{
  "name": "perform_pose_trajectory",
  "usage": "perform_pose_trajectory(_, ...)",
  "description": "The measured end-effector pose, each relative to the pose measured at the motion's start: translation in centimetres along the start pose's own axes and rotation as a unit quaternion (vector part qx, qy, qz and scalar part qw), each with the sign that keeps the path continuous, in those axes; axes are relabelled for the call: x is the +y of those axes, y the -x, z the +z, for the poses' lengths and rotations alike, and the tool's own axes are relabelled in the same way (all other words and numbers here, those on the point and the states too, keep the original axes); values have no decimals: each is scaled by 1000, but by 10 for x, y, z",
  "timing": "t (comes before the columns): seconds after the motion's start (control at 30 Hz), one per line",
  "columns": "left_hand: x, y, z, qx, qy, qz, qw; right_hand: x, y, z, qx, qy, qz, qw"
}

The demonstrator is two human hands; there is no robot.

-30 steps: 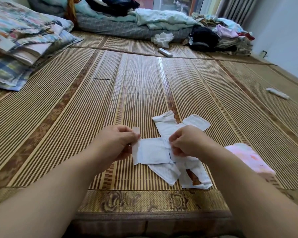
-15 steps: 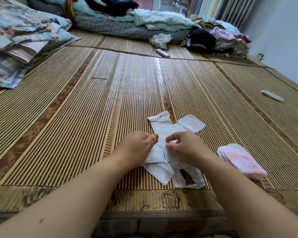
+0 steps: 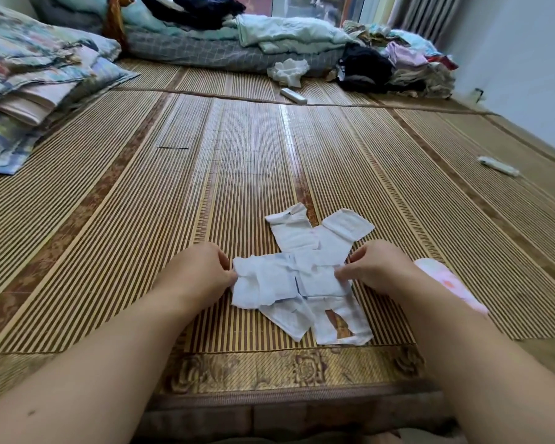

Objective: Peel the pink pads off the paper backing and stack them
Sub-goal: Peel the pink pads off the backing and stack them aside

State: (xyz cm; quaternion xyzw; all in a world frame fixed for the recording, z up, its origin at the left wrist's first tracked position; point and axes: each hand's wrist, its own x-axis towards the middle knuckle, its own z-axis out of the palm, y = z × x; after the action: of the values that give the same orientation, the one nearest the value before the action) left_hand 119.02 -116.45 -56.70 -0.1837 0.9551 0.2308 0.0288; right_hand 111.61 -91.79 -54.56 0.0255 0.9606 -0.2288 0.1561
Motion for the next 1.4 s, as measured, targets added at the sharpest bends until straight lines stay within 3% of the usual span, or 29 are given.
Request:
perform_pose_trajectory(0.4, 15, 3, 14, -32, -31, 5, 999, 0, -4, 10, 15, 20, -19, 1000)
perform_pose_trajectory(0.57, 11, 1, 8, -27, 15, 16, 999, 4, -3, 9, 34, 11, -30, 999)
perform_pose_trajectory(0.7, 18, 5, 2, 35, 69, 81, 994, 4, -4, 10, 37, 18, -41, 998)
perform_pose_trajectory(0.83, 34, 23, 6, -50, 27, 161, 985, 6, -7, 11, 36, 24, -51, 998)
perform_pose_trajectory(0.97, 38, 28, 13, -77, -44, 163, 983, 7, -7, 11, 31, 18, -49, 998)
perform_pose_trajectory(1.03, 37, 25, 12, -63, -25, 162, 984, 7, -6, 11, 28, 13, -47, 998)
perform_pose_trajectory(1.23, 27, 17, -5, -126, 93, 89, 984, 7, -6, 9, 23, 0, -43, 999)
perform_pose_trajectory(1.4, 28, 20, -6, -79, 141, 92, 982, 8, -7, 9, 21, 0, -40, 999)
